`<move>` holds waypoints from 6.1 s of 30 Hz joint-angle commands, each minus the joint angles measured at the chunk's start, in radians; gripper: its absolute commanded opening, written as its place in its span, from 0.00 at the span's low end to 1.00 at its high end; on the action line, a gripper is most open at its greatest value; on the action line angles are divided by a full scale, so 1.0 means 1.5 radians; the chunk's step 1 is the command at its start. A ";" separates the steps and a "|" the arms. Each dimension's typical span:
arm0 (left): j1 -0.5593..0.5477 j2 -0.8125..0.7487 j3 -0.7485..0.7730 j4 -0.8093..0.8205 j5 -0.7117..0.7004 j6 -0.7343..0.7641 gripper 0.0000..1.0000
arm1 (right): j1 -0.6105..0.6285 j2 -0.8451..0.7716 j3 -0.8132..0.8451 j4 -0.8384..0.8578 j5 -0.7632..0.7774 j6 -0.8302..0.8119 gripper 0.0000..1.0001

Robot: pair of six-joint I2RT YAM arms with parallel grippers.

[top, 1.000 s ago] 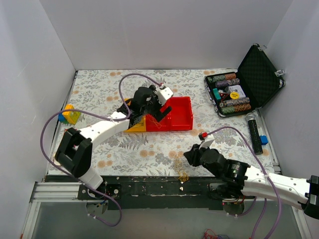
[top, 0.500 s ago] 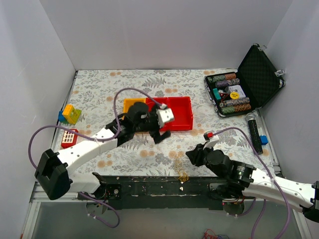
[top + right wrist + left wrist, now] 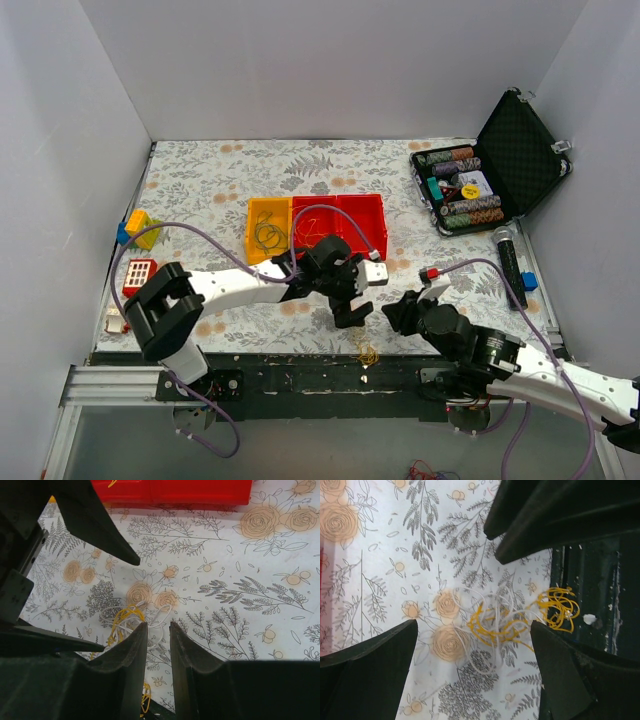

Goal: Untangle the cables

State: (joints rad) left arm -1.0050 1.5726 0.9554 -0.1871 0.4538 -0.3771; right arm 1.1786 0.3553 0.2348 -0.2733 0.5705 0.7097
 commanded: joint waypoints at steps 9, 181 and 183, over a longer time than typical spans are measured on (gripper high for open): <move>0.006 0.115 0.120 -0.048 0.070 0.094 0.69 | 0.003 -0.049 0.046 -0.024 0.022 -0.029 0.33; 0.063 -0.129 0.611 -0.102 0.054 -0.116 0.00 | -0.006 0.341 0.141 0.330 -0.117 -0.217 0.42; 0.063 -0.125 0.625 -0.097 0.051 -0.116 0.00 | -0.006 0.355 0.120 0.347 -0.127 -0.198 0.42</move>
State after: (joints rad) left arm -0.9173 1.3865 1.8267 -0.3725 0.5598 -0.5732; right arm 1.1664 0.8635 0.4587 0.1616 0.4137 0.3279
